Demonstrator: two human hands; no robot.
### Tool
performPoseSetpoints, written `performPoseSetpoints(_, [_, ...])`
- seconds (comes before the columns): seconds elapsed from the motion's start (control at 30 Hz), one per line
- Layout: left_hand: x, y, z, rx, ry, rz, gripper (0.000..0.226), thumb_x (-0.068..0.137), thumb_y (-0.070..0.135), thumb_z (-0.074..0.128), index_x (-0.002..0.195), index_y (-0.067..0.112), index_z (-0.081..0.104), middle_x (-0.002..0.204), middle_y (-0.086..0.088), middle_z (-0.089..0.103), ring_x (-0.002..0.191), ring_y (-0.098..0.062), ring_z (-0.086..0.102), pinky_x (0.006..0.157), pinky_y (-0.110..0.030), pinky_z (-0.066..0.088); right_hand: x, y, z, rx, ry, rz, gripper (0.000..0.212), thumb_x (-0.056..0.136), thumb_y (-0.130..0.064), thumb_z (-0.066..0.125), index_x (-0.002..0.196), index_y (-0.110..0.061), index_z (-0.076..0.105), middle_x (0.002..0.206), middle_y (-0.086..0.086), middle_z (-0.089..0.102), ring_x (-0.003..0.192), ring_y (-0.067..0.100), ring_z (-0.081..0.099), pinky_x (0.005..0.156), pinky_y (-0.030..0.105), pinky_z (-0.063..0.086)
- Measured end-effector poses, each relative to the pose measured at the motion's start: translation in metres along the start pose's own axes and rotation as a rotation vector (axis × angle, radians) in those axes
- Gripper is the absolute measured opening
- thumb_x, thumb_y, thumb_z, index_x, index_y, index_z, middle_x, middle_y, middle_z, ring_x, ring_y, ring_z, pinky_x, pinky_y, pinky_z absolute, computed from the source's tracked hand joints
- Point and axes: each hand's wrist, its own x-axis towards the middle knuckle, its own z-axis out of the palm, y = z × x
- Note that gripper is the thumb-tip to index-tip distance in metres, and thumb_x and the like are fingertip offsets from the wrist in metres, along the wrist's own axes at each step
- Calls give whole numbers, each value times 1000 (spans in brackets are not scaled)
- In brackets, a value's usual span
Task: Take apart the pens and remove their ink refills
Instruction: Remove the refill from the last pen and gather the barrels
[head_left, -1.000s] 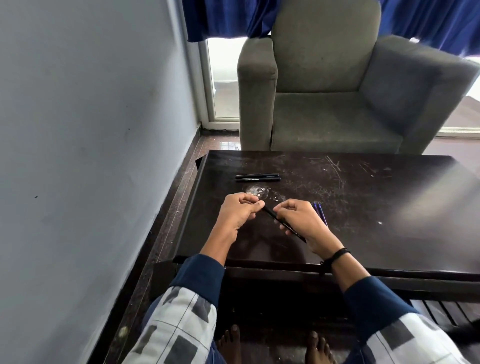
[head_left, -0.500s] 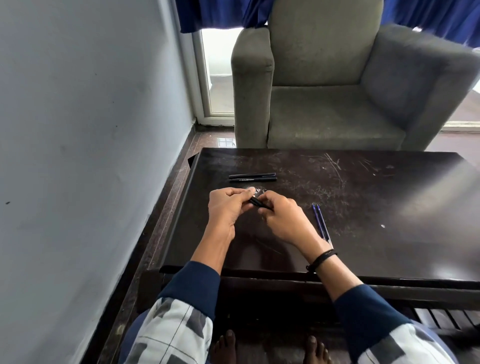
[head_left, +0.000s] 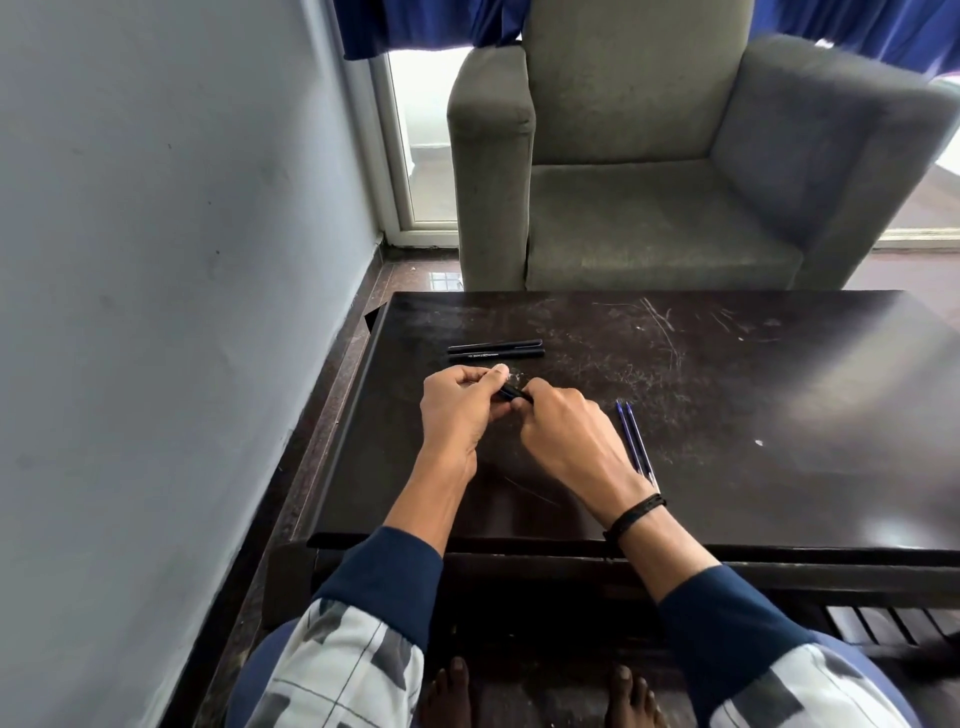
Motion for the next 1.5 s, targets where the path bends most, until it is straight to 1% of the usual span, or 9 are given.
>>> performPoseSetpoints(0.2, [0, -1, 2, 21, 25, -16, 15, 89, 14, 76, 90, -1, 74, 91, -16, 74, 84, -30, 75, 67, -29, 61, -5, -3, 0, -76, 13, -11, 14, 104, -27, 41, 93, -18, 42, 91, 12, 68, 81, 40, 66, 61, 37, 35])
performPoseSetpoints(0.4, [1, 3, -3, 44, 20, 16, 15, 92, 13, 73, 88, -1, 74, 83, -11, 72, 73, -17, 73, 67, -29, 62, -6, -4, -3, -79, 54, -3, 31, 105, -39, 39, 99, -14, 55, 87, 10, 68, 74, 36, 65, 59, 36, 42])
performPoseSetpoints(0.6, [3, 6, -8, 94, -6, 5, 15, 91, 14, 75, 91, -1, 75, 85, -12, 75, 71, -15, 74, 69, -28, 63, 1, 0, -1, 14, -87, 76, 34, 105, -48, 40, 98, -19, 57, 100, 9, 69, 92, 38, 65, 70, 40, 47])
performPoseSetpoints(0.77, [11, 13, -23, 134, 97, 29, 7, 91, 14, 75, 85, 10, 75, 92, -12, 75, 75, -17, 76, 66, -27, 62, 1, 3, 1, 23, -197, 70, 27, 106, -42, 39, 122, -26, 53, 117, 15, 67, 108, 44, 61, 82, 44, 46])
performPoseSetpoints(0.9, [21, 14, -38, 502, 181, 210, 17, 91, 29, 72, 75, 35, 70, 81, 6, 75, 65, -12, 74, 81, -42, 62, 5, 12, 2, 45, -149, 126, 26, 103, -35, 45, 122, -23, 57, 119, 13, 67, 108, 42, 61, 80, 41, 45])
performPoseSetpoints(1.0, [15, 15, -34, 930, 56, 225, 9, 91, 37, 70, 92, 32, 78, 92, 4, 76, 87, -21, 73, 80, -31, 54, 10, 18, -1, 108, -32, 184, 23, 101, -32, 49, 113, -17, 63, 119, 9, 62, 105, 39, 61, 77, 38, 43])
performPoseSetpoints(1.1, [8, 6, -24, 1213, -76, 228, 19, 90, 35, 72, 107, 26, 77, 106, -7, 75, 102, -32, 70, 84, -37, 53, 13, 23, -8, 191, 56, 254, 24, 101, -31, 51, 111, -17, 67, 118, 4, 56, 100, 35, 61, 77, 35, 39])
performPoseSetpoints(1.3, [0, -9, -10, 1369, -172, 313, 31, 91, 26, 71, 116, 11, 61, 111, -13, 69, 103, -36, 66, 84, -43, 55, 19, 29, -10, 374, 102, 352, 20, 93, -33, 53, 86, -21, 67, 96, 2, 69, 86, 26, 69, 85, 37, 54])
performPoseSetpoints(1.5, [-1, -14, -9, 1391, -209, 308, 32, 91, 23, 72, 117, 10, 57, 115, -14, 66, 106, -35, 64, 87, -41, 51, 20, 30, -8, 563, 68, 404, 17, 93, -34, 65, 88, -21, 74, 70, -9, 66, 66, 12, 58, 61, 27, 41])
